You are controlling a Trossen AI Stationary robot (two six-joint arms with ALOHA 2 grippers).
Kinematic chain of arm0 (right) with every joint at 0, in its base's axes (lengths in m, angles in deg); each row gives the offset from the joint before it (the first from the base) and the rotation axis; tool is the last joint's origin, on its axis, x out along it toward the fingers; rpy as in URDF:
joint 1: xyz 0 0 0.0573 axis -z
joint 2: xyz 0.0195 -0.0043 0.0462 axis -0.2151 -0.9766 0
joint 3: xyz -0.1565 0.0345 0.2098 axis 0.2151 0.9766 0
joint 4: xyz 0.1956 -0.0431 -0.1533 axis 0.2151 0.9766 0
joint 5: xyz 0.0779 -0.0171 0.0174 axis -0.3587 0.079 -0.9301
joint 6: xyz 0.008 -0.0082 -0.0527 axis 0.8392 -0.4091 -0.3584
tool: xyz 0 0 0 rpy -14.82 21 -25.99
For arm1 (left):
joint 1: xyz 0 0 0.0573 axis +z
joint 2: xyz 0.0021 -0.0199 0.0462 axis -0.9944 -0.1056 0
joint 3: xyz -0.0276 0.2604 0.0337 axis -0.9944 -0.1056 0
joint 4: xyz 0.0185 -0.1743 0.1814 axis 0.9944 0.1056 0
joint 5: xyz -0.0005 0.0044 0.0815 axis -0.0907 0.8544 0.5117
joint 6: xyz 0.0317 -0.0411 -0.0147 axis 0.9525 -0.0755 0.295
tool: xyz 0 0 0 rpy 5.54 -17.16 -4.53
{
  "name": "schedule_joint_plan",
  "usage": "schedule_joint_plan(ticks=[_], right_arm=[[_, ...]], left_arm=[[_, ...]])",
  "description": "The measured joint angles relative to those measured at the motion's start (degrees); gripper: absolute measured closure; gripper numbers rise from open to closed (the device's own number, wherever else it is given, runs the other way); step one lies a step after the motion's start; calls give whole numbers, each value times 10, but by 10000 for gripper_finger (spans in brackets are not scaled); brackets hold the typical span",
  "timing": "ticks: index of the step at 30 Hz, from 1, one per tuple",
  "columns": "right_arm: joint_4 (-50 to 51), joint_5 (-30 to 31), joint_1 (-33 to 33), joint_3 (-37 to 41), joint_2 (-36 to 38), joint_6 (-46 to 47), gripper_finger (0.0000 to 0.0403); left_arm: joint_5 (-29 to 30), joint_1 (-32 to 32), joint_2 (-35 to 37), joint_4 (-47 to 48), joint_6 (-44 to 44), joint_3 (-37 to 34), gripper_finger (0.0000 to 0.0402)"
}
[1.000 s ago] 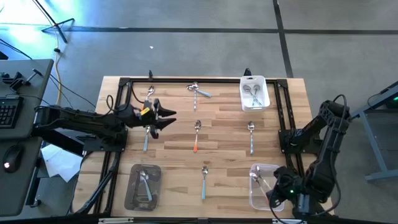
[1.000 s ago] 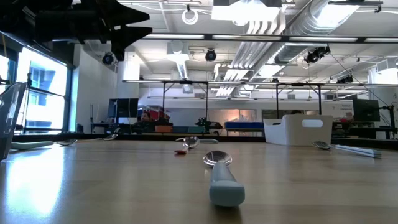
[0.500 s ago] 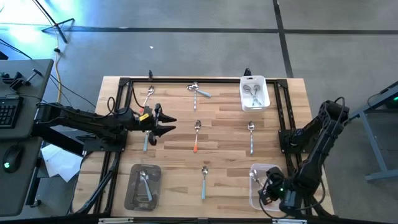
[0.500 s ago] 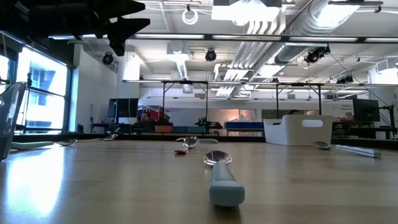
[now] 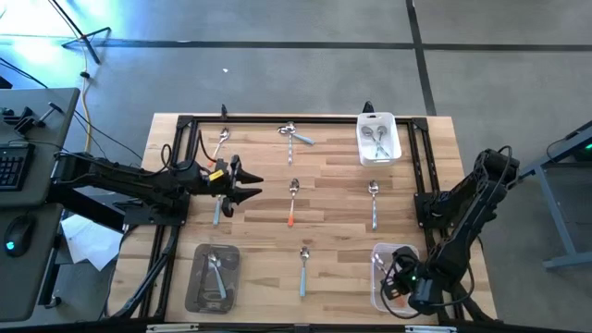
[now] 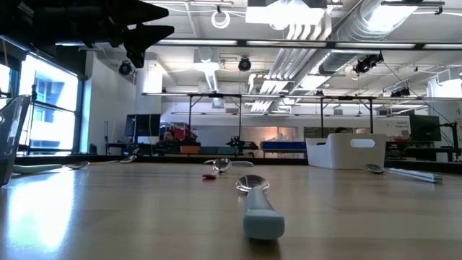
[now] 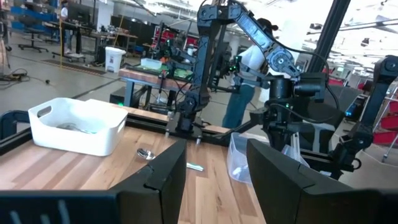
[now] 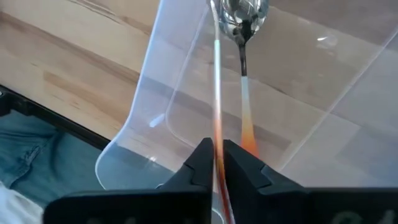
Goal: Sort silverware by color (type)
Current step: Put the orange spoon into the transparent bin, then put the light blue spoon into the black bin
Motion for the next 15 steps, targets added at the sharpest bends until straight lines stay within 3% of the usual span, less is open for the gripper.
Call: schedule_joint_plan(ticks=[10, 15], right_arm=[[13, -31, 0, 0, 0, -8, 269], [57, -61, 0, -27, 0, -19, 263]], left_arm=[[0, 0, 0, 0, 0, 0, 245], [0, 1, 0, 1, 0, 0, 245]])
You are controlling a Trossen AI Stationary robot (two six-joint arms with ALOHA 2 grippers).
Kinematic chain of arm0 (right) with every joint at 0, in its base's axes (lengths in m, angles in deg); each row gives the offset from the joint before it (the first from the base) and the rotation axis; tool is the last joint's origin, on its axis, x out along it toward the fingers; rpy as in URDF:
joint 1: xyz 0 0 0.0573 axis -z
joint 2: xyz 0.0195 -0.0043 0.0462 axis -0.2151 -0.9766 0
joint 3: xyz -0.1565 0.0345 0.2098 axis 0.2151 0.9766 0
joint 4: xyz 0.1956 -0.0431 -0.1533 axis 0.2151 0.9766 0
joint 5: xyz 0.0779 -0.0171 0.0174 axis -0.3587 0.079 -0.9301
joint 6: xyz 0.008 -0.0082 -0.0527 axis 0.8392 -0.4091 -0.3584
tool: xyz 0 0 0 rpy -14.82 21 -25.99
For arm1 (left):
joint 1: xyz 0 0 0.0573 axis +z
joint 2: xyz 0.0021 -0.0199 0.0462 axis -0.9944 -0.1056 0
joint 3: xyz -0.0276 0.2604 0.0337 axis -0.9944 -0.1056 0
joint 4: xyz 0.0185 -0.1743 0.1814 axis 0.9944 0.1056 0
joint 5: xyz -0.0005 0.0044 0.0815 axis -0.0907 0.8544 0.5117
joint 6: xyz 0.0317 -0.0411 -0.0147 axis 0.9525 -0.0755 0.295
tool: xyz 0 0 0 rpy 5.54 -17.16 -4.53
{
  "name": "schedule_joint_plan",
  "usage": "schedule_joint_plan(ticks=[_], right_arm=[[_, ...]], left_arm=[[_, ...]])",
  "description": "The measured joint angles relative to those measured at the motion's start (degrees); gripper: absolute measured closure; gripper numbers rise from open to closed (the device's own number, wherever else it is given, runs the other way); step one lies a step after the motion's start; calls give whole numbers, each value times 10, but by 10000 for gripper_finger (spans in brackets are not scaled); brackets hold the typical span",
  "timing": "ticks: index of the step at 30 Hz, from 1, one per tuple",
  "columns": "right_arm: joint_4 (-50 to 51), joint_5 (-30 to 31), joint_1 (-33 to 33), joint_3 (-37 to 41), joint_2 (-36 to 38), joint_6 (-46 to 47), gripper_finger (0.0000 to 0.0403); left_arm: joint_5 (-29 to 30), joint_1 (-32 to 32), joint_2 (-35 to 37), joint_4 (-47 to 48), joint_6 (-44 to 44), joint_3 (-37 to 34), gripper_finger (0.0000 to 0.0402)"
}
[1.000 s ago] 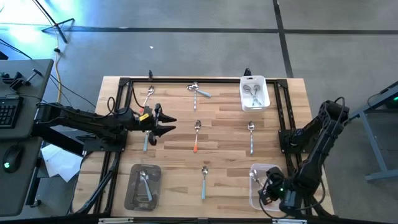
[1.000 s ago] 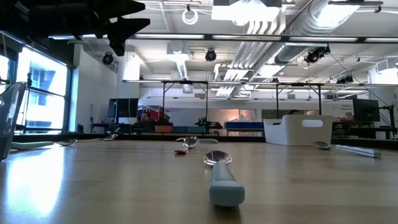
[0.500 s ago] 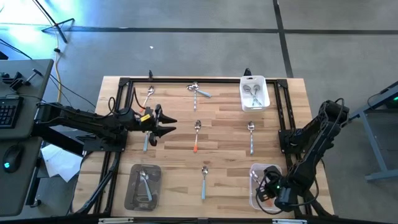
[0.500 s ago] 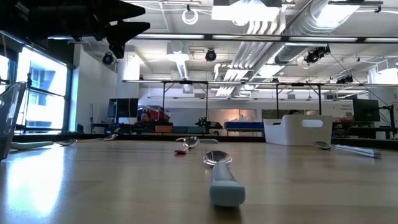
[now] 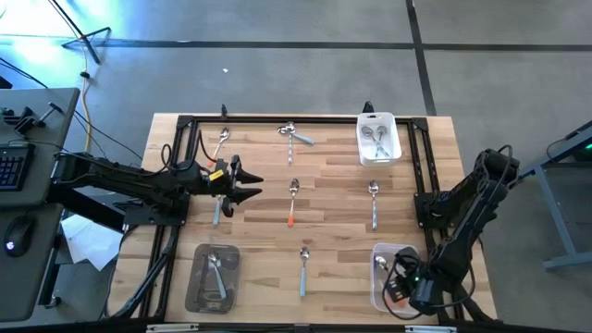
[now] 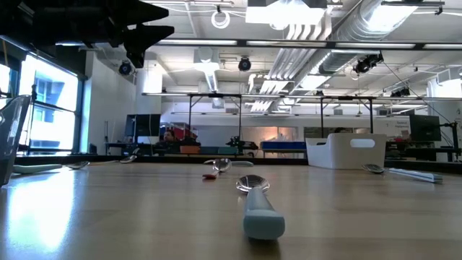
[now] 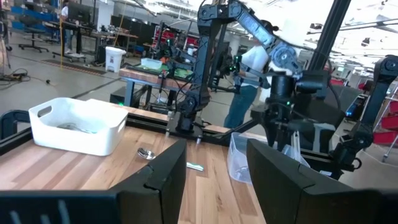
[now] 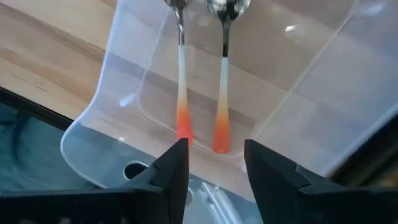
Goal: Sort silverware by color (type)
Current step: Put the light blue spoon into the black bin
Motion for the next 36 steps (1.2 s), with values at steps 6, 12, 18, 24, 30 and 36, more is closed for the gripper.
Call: schedule_joint_plan(ticks=[6, 12, 18, 24, 30, 36], right_arm=[[187, 39, 15, -74, 1, -37, 322], [252, 140, 84, -77, 19, -196, 385], [253, 234, 209, -77, 47, -389, 397], [210, 252, 333, -77, 50, -570, 401], [87, 271, 429, -75, 48, -735, 402], [-175, 224, 501, 18, 47, -887, 403]], left_arm=[[0, 0, 0, 25, 18, 0, 245], [3, 0, 0, 75, 29, 0, 263], [32, 0, 0, 123, 39, 0, 313], [42, 0, -1, 165, 36, 0, 366], [44, -5, -1, 207, 44, 0, 399], [76, -44, -1, 250, 53, 0, 401]])
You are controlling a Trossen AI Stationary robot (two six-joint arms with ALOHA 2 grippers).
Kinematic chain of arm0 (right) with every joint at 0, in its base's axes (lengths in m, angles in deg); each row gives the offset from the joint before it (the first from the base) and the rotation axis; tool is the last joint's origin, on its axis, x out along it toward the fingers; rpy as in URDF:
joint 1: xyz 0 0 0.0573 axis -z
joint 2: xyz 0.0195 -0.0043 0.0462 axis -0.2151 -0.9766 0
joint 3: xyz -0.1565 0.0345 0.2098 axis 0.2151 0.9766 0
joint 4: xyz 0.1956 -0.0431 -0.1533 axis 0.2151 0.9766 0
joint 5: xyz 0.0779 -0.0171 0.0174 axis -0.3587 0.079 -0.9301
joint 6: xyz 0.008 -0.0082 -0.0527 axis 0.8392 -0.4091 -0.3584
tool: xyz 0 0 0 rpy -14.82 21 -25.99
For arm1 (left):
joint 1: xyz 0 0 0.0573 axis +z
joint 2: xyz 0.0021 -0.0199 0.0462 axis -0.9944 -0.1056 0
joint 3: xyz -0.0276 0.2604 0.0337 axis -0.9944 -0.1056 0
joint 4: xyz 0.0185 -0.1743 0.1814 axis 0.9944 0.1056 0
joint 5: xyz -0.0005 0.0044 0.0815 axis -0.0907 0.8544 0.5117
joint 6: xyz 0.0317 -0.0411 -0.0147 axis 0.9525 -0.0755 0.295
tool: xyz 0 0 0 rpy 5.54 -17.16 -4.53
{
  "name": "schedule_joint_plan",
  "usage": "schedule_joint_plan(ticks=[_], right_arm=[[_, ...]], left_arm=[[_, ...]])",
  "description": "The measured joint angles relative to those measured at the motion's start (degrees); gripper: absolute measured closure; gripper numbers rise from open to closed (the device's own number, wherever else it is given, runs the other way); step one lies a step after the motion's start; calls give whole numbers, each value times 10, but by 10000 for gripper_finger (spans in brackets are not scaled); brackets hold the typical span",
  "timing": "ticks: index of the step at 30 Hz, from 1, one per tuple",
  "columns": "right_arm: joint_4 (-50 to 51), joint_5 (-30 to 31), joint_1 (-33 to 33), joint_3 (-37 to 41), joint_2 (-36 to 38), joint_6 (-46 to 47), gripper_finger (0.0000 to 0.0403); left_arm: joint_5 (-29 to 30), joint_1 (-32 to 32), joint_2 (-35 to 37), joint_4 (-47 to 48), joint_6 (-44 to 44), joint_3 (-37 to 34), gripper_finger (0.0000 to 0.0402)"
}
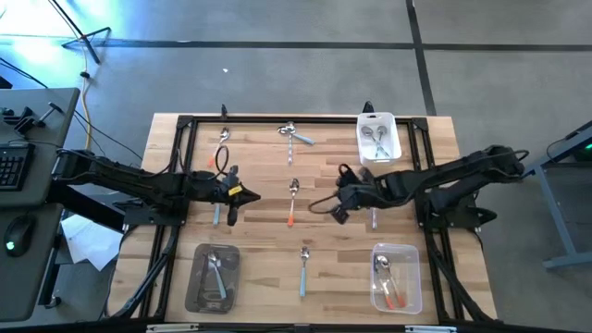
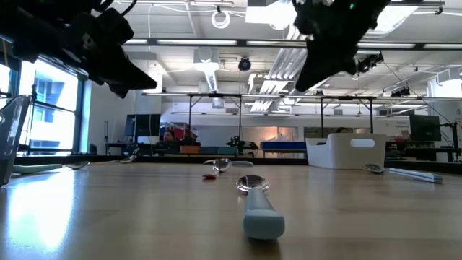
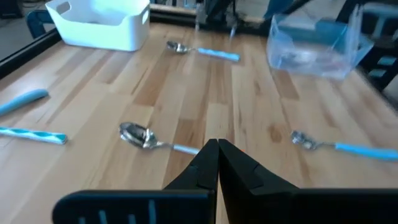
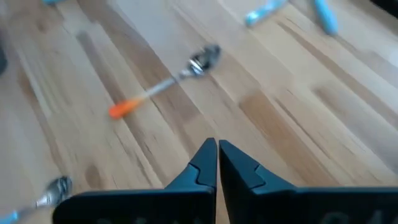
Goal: Sort silverware by color (type)
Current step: Put the light blue spoon into the black bin
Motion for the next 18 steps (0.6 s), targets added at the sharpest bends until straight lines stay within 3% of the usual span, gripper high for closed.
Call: schedule_joint_plan(ticks=[7, 12, 18], right_arm=[[-287, -34, 74, 140, -3, -84, 402], [-309, -37, 145, 133, -31, -143, 372], [-299, -126, 257, 50, -92, -258, 292]], left_arm=[[59, -37, 0, 38, -24, 0, 401], [118, -79, 0, -5, -44, -24, 401], [144, -99, 0, -122, -75, -77, 401]])
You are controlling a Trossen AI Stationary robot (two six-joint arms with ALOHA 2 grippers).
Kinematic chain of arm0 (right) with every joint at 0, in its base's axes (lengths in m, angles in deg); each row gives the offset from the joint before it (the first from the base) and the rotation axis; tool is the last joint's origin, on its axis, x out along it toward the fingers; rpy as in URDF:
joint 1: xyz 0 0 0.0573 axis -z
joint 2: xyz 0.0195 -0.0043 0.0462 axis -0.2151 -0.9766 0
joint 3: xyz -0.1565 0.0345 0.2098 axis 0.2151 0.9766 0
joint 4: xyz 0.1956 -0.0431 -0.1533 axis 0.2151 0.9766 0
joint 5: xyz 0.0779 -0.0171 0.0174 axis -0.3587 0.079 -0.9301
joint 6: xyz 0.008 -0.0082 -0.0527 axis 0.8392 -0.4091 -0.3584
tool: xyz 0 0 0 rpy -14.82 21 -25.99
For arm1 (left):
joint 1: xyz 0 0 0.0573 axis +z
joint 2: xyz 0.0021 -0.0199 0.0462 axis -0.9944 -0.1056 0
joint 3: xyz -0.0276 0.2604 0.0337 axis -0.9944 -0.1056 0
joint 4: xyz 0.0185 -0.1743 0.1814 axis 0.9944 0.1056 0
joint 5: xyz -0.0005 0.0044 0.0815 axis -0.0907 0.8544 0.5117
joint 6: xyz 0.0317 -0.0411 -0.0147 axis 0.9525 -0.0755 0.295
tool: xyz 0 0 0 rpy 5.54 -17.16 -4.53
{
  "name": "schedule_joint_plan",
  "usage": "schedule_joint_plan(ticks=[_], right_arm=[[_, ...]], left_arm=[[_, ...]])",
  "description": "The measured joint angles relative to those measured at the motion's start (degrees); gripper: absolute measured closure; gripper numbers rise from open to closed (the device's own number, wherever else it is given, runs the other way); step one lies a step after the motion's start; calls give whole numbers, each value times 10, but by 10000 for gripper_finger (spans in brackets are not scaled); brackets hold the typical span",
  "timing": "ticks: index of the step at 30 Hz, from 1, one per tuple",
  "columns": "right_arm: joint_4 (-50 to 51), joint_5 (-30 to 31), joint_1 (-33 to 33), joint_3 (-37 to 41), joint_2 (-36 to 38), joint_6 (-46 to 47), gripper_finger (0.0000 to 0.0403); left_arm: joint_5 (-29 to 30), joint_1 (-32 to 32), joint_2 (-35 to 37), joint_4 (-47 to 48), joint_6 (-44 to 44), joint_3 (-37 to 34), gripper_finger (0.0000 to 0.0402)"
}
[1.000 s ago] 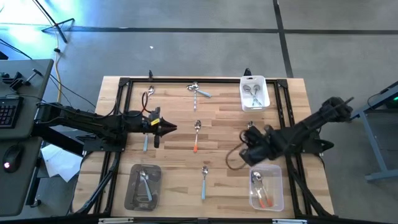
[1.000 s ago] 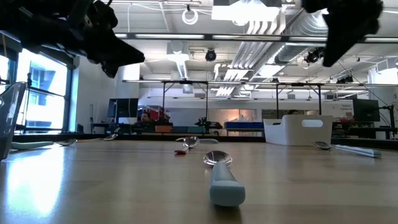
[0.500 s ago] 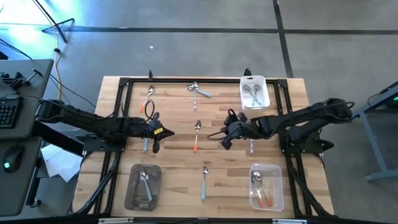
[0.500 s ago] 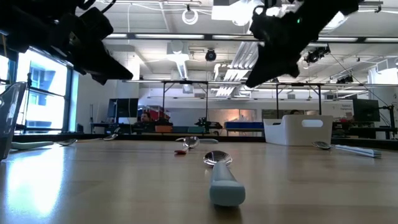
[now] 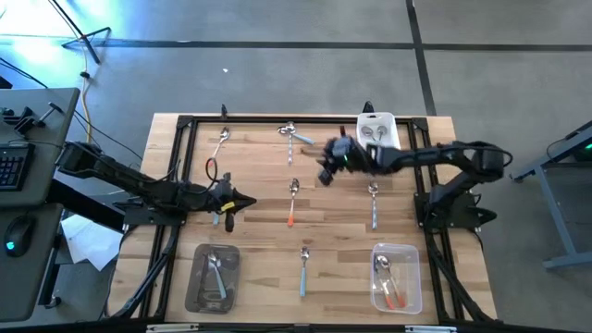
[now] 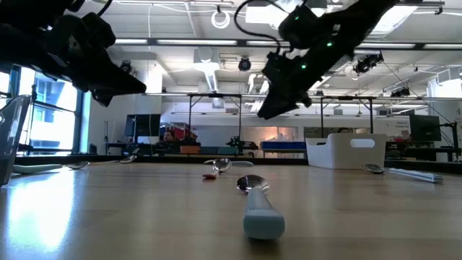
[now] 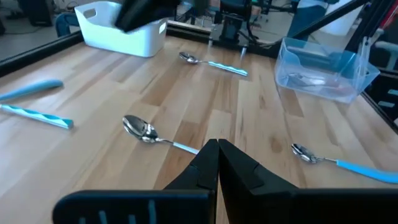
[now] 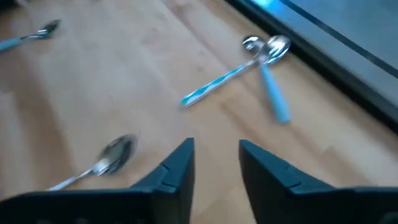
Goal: Sort silverware by color (type)
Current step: Put the light blue spoon into the black bin
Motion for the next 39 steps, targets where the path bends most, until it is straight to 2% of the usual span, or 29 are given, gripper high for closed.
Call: schedule_joint_plan(ticks=[6, 9, 13, 18, 20, 24, 31, 34, 39], right_arm=[[74, -50, 87, -134, -108, -89, 241], [117, -79, 113, -211, -177, -131, 237], [224, -113, 141, -314, -259, -166, 237], [304, -116, 157, -402, -329, -193, 237], [309, -120, 164, -420, -347, -199, 237], [312, -177, 180, -440, -374, -197, 237], [321, -195, 200, -446, -397, -170, 246], [328, -191, 200, -446, -397, -171, 273], [345, -194, 200, -447, -396, -180, 352]], left_arm=[[8, -1, 0, -33, 4, -25, 401], [8, -1, 0, -36, 15, -25, 401], [8, -1, 0, -37, 17, -25, 401], [8, -1, 0, -41, 31, -24, 401], [8, -1, 0, -44, 31, -24, 401], [8, -1, 0, -48, 31, -24, 401], [8, -1, 0, -70, 32, -24, 401], [8, -1, 0, -77, 33, -24, 401], [8, -1, 0, -77, 32, -24, 401]])
